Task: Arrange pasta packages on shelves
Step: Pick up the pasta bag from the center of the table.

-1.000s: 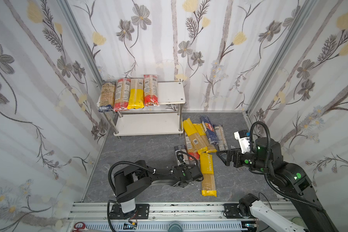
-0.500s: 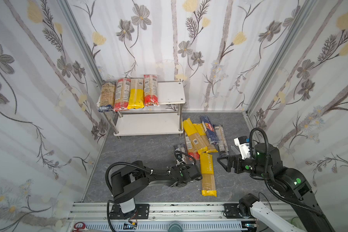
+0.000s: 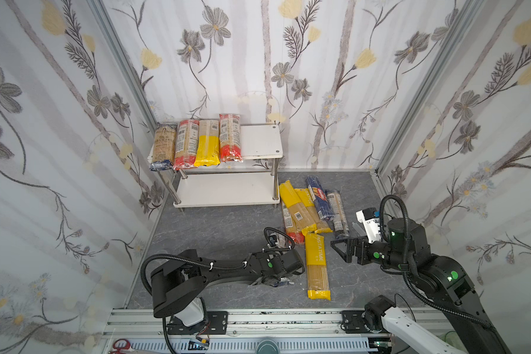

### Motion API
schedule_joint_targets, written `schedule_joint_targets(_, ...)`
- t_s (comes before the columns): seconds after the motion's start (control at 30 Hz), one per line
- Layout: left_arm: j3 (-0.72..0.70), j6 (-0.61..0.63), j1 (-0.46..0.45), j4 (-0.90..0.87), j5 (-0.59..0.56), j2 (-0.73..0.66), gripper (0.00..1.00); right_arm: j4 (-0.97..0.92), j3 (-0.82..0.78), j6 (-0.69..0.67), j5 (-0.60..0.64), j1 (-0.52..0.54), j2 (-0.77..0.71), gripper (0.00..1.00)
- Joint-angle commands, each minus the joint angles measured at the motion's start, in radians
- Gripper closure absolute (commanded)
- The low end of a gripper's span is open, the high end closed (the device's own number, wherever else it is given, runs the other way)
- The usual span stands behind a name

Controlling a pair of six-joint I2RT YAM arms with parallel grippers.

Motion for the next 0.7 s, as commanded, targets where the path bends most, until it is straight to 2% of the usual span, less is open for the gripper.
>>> schedule_joint_targets(0.0,0.086,0.043,-0.004,-0.099,-0.041,-0.029,1.0,0.029,0.006,0.007,-0.016,0.001,0.007,0.0)
schedule_joint_targets(0.43,0.506,0.157,-0.014,-0.45,-0.19,-0.046,1.0,0.04,0.046,0.007,-0.002,0.001,0.019,0.0)
schedule_joint_targets(0.67,0.817,0.248,-0.002,-0.628,-0.309,0.015,1.0,0.05,0.084,0.001,0.003,0.0,0.042,0.0)
